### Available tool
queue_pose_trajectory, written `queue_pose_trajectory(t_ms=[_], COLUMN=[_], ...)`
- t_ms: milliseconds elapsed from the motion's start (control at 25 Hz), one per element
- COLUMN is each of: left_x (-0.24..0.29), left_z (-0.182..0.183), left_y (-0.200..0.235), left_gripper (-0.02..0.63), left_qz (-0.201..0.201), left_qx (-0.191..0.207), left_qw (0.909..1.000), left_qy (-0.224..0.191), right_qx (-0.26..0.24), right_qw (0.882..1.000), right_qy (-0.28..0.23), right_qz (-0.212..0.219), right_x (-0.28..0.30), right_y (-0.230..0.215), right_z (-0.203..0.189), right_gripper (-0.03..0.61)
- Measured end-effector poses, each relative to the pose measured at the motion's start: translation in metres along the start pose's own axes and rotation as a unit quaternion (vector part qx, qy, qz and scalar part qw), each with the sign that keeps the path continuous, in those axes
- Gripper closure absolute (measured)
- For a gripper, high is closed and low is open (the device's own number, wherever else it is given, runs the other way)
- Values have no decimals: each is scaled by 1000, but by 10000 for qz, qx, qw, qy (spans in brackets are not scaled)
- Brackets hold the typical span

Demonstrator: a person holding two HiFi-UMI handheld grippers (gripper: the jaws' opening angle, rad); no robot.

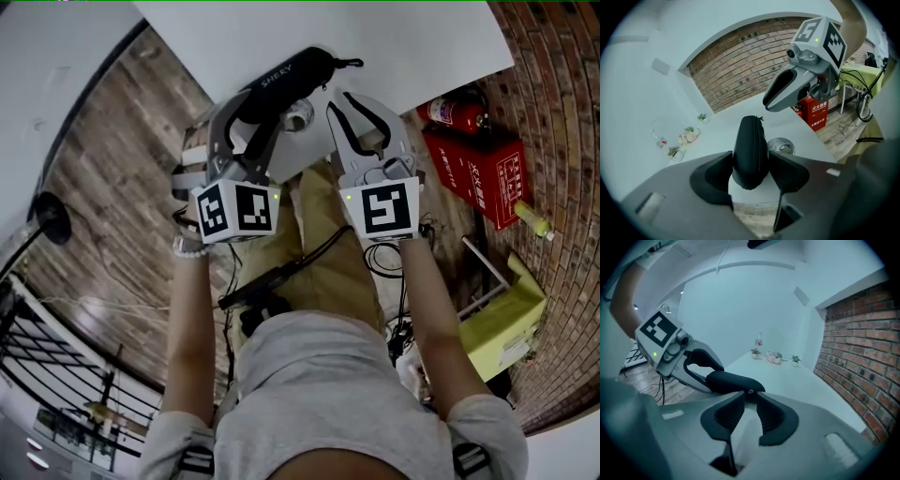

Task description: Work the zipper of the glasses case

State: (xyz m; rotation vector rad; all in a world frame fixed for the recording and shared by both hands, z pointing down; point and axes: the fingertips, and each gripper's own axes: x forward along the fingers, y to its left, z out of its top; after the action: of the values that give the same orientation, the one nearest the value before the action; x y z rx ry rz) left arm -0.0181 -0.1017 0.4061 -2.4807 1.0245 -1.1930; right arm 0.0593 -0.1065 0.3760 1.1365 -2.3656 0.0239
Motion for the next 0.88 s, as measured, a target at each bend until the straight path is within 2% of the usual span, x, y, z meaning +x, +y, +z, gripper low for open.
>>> queue_pose_trajectory(t_ms=[200,680,880], left_x=[-1,0,1], left_z=[1,-1,-2], left_y=[1,3,3], left_gripper=[370,368,368], left_qz=[-16,20,19], left_qx=[-41,-2,-2], left_qw=[10000,10000,9999], left_qy=[29,89,114], right_qx=[-348,-582,-522], right_qw=[9993,9982,9986], right_qy=[-31,163,117], right_qz=[-93,-49,-44], right_x=[13,33,35], right_y=[2,7,6], right_z=[-1,-9,-8], right_gripper=[506,518,520])
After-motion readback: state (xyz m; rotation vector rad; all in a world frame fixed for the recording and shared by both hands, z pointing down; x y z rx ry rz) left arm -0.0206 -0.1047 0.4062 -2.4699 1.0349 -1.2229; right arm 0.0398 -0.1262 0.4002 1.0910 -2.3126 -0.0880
